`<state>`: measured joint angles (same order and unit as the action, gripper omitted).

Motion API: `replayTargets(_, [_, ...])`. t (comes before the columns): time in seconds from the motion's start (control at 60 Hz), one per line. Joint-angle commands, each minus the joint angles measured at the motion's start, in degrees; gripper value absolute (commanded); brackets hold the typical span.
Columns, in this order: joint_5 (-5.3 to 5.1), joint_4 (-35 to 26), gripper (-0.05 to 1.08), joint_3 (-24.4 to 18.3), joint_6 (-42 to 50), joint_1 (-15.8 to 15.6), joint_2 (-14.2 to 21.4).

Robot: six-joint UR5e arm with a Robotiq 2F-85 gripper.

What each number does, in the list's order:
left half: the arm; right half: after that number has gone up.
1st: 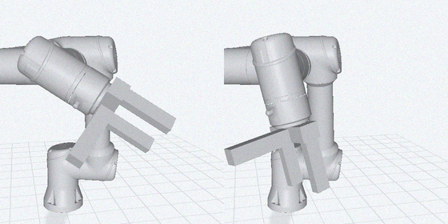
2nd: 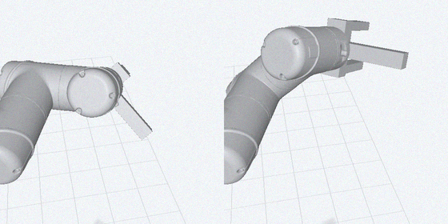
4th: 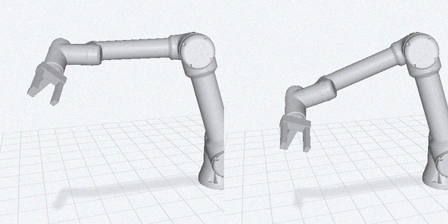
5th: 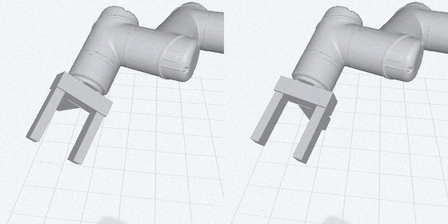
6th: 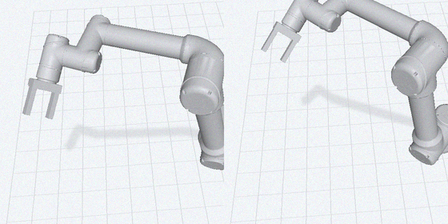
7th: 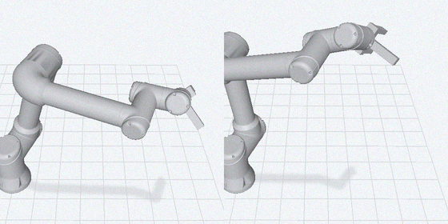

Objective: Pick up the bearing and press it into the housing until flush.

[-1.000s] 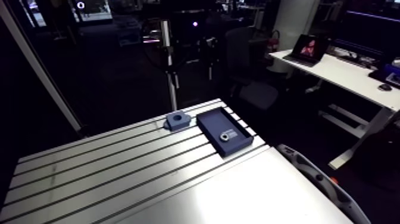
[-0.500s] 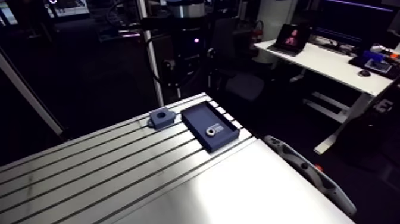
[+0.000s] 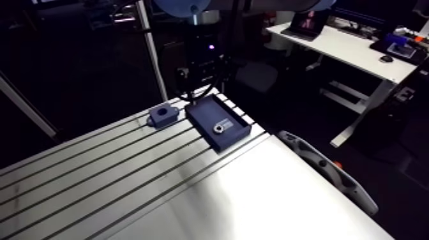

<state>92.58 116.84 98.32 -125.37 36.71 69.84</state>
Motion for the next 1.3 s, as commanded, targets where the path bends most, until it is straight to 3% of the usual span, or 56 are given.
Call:
replayTargets(0.017, [0.27,3.6,0.22,0.6,-0.4,0.5,-2.9])
replayTargets(0.2, [0.27,4.6,0.33,1.3,-1.1,1.1,-3.7])
replayTargets(0.467, [0.27,6.7,0.37,2.2,-1.7,1.5,-4.7])
replayTargets(1.3, [0.53,9.9,0.37,5.5,-5.5,2.1,-6.0])
